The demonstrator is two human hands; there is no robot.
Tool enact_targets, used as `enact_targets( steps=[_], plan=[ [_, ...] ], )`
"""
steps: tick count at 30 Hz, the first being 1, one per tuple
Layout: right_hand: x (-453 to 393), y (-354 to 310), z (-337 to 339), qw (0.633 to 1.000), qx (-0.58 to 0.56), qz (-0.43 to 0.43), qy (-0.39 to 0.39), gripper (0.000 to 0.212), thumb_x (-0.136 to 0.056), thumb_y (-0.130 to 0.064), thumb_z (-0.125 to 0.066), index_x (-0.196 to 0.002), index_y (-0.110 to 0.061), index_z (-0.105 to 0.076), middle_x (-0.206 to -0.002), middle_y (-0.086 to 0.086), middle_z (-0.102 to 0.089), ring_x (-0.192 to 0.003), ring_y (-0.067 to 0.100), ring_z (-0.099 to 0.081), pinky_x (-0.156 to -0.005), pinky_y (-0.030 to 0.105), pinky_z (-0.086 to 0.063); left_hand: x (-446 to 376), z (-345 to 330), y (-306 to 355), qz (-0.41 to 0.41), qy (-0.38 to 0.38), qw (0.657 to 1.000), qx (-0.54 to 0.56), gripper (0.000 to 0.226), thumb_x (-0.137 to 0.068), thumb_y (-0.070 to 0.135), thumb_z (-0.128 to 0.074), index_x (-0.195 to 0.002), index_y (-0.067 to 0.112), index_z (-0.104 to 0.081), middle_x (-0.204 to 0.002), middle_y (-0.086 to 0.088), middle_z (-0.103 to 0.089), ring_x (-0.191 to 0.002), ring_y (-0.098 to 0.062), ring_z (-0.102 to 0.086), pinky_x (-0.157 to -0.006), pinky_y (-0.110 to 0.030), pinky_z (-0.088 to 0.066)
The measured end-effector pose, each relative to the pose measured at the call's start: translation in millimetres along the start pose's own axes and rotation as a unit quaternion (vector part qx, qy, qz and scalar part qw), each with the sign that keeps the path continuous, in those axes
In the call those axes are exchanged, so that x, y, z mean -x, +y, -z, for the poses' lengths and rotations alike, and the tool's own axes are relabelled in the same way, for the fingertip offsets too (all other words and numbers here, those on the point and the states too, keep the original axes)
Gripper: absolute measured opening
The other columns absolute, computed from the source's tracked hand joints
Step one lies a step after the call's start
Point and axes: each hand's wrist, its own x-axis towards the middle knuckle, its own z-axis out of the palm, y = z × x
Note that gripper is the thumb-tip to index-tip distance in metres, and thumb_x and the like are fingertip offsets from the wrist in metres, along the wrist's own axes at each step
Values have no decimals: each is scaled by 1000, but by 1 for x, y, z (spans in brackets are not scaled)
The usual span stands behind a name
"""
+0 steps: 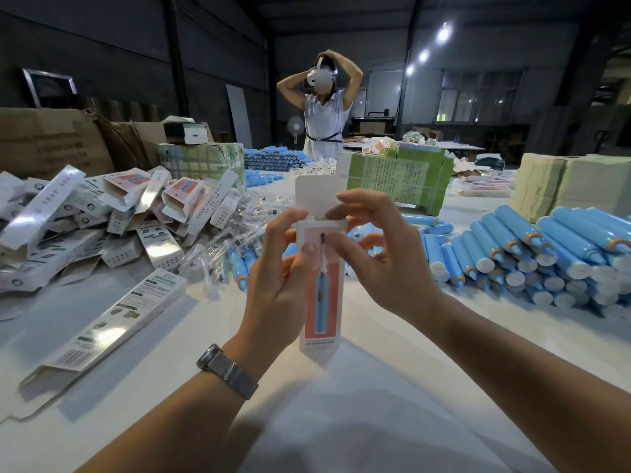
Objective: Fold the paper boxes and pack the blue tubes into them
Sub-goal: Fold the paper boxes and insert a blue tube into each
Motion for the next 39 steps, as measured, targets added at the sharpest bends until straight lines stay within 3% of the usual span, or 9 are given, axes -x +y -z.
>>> enact_targets(
  steps=[6, 10, 13, 17, 20, 25, 30, 33, 39],
  plan=[
    [-6, 1, 8, 997, -60, -30, -30, 25, -93, -7, -59, -106, -28, -54, -98, -14, -69, -97, 12, -67, -80, 20, -47, -1, 0, 1, -13, -9, 1000, -9, 30, -100, 19, -43, -121, 40, -44, -106, 22, -65, -92, -8, -67, -71, -35, -61],
    [-14, -2, 10, 996, -90, -16, -20, 29, -85, 2, -66, -91, -25, -58, -90, 3, -70, -89, 20, -68, -84, 27, -51, 0, 0, 2, -7, -15, 1000, -4, 30, -100, 21, -43, -120, 43, -44, -107, 19, -65, -86, -6, -66, -72, -40, -60],
    [-16, -3, 13, 993, -112, -11, -20, 36, -81, 5, -68, -87, -28, -55, -87, 6, -68, -89, 25, -67, -87, 27, -51, 0, 0, 3, -11, -22, 1000, -17, 31, -101, 24, -42, -120, 48, -42, -108, 25, -64, -89, -6, -67, -73, -36, -61],
    [-17, -9, 14, 994, -110, -1, -6, 37, -79, 6, -72, -90, -24, -54, -90, 13, -72, -97, 22, -69, -90, 26, -51, -2, 2, 3, 6, -34, 999, -4, 32, -100, 28, -43, -116, 56, -44, -105, 19, -65, -90, -12, -68, -74, -36, -61],
    [-18, -14, 13, 997, -68, 20, -3, 43, -78, 7, -74, -100, -25, -55, -101, 1, -70, -99, 18, -68, -89, 38, -53, -4, 3, 2, 3, -33, 999, 9, 32, -100, 25, -44, -115, 54, -45, -105, 19, -65, -89, -11, -68, -72, -32, -59],
    [-21, -17, 14, 997, -66, 27, -36, 61, -81, 6, -71, -123, -30, -49, -112, -1, -64, -94, 21, -66, -71, 35, -50, -2, 0, 0, -10, -30, 999, 5, 29, -102, 27, -42, -122, 48, -37, -109, 18, -62, -94, -12, -69, -75, -39, -61],
    [-20, -15, 14, 995, -87, -28, -50, 45, -83, 12, -67, -112, -21, -55, -89, 3, -72, -90, 17, -69, -70, 33, -49, -2, 0, -1, 0, -23, 999, 35, 37, -101, 30, -45, -123, 57, -32, -107, 2, -63, -86, -16, -68, -77, -48, -58],
    [-21, -17, 17, 993, -94, -35, -60, 37, -82, 8, -69, -107, -16, -56, -92, 9, -71, -91, 15, -70, -72, 26, -49, -2, 0, 0, -13, -35, 999, -1, 27, -102, 32, -42, -124, 47, -38, -103, 15, -64, -82, -12, -69, -70, -42, -60],
    [-23, -22, 17, 993, -95, -59, -42, 21, -83, -8, -72, -92, -19, -58, -88, 6, -71, -88, 18, -71, -77, 36, -54, -2, -1, 3, -18, -27, 999, -6, 26, -103, 21, -41, -118, 42, -42, -94, 22, -64, -80, -2, -65, -67, -31, -58]
  ],
)
